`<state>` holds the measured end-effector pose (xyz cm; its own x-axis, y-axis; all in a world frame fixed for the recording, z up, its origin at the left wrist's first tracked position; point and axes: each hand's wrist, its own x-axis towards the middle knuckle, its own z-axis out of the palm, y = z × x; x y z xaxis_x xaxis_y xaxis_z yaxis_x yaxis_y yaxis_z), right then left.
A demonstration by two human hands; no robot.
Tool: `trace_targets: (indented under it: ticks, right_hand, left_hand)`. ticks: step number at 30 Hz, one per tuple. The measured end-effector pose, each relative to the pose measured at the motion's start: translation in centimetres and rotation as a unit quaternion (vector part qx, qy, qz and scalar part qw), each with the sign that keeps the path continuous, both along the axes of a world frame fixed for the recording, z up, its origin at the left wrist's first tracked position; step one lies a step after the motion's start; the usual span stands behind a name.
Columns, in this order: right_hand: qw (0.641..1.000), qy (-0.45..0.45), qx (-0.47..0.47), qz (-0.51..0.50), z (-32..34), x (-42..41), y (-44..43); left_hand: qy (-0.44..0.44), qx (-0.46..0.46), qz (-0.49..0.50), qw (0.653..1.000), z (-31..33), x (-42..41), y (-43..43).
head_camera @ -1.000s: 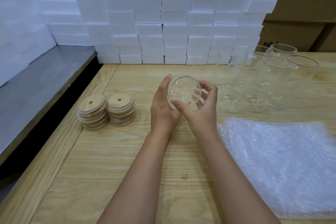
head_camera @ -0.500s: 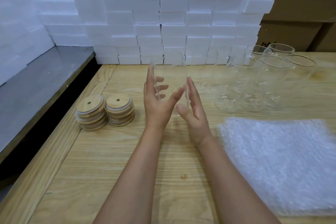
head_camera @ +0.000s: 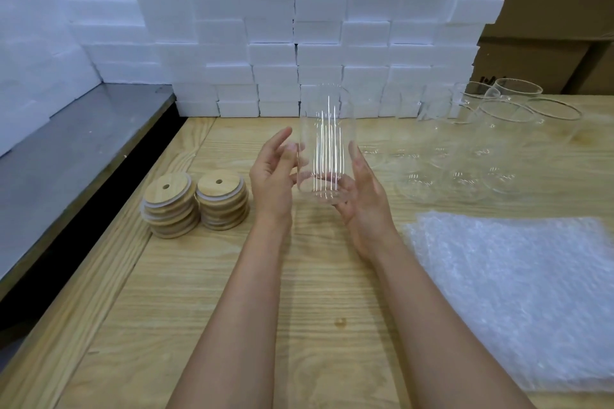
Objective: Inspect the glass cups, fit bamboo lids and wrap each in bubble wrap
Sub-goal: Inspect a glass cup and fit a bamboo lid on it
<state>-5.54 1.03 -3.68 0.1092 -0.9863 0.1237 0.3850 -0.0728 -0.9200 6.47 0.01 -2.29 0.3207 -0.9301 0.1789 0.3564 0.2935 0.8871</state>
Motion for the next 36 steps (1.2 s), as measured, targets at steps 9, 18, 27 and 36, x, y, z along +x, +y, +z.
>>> trace_targets:
  ticks: [9, 18, 27, 36]
  right_hand:
    - [0.998, -0.017, 0.052, -0.022, -0.1, 0.5, -0.4]
    - [0.997, 0.023, 0.031, -0.069, 0.2, 1.1, 0.2]
    - [0.995, -0.002, -0.002, -0.101, 1.3, 1.1, 0.9]
    - [0.990, 0.095, -0.036, -0.102, 1.3, 1.5, 1.0]
  left_hand:
    - [0.118, 0.073, -0.194, 0.971, -0.6, -1.6, 0.1]
    - [0.234, 0.088, -0.223, 0.942, -0.4, -2.4, 0.2]
    - [0.284, 0.121, -0.263, 0.914, -0.3, -2.8, 0.2]
    - [0.184, 0.104, -0.205, 0.956, -0.3, -2.4, 0.2]
